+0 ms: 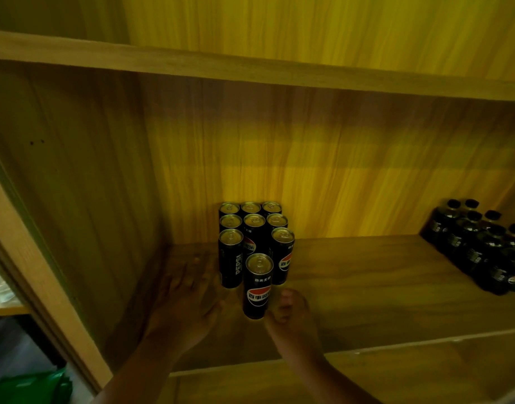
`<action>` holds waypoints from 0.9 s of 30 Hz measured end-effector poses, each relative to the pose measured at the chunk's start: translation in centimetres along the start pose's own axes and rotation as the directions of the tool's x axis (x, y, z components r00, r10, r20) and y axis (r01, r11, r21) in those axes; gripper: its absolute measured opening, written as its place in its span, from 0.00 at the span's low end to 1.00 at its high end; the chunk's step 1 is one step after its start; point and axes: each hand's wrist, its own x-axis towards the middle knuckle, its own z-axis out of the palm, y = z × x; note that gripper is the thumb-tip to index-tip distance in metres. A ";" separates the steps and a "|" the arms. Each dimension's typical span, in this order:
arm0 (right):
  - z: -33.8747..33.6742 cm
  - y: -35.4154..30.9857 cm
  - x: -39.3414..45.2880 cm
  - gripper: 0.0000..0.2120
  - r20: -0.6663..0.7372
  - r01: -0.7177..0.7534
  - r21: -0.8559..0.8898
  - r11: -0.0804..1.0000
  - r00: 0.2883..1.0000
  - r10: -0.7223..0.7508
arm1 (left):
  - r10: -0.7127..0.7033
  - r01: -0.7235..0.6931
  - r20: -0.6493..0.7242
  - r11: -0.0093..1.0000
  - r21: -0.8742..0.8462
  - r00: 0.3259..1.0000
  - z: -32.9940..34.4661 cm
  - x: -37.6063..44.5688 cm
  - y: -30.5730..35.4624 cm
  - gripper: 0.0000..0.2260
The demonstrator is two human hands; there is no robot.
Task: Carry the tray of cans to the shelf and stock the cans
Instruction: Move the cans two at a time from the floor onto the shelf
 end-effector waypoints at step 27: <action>5.6 -2.0 5.2 0.24 -0.216 0.033 -0.173 0.984 0.974 -0.070 | -0.024 0.024 0.069 1.000 0.005 0.997 -1.0 0.0 2.3 0.37</action>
